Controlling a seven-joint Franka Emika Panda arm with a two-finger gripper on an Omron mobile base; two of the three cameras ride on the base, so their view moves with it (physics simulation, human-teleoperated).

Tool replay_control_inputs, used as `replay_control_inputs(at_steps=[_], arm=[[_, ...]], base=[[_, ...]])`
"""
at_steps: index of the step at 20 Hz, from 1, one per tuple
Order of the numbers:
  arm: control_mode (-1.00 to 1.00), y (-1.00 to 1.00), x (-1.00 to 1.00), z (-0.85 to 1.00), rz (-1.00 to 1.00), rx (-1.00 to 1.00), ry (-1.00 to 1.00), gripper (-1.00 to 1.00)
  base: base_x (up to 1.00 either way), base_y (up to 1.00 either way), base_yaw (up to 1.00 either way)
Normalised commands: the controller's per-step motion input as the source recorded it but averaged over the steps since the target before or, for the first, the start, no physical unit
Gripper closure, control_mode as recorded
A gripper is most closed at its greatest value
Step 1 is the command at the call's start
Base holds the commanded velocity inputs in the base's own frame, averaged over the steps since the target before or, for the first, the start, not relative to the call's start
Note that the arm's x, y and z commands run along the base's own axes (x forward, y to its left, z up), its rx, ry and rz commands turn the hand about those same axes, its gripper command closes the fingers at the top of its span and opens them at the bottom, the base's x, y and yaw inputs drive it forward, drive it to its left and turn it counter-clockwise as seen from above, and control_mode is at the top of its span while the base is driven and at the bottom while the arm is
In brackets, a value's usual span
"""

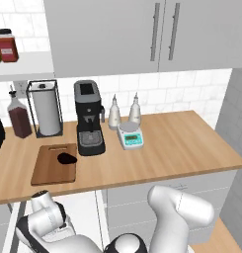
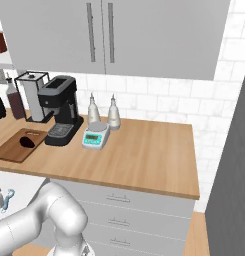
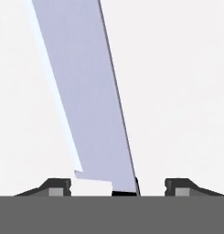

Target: Place the appropriate cutting tool for cutting the avocado skin on the cutting board.

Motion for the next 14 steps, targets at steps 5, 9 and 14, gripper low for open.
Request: replay_control_inputs(at_steps=[5,9,14], arm=[[-1.00,0.04,-0.03,0.03,0.02,0.00,-0.01,-1.00],[-1.00,0.00,-0.19,0.36,0.07,0.00,-0.01,-1.00],[-1.00,0.00,-0.10,0.18,0.05,0.00,-0.01,-1.00]], base=[[0.00,0.00,0.00],[0.00,0.00,0.00],[0.00,0.00,0.00]])
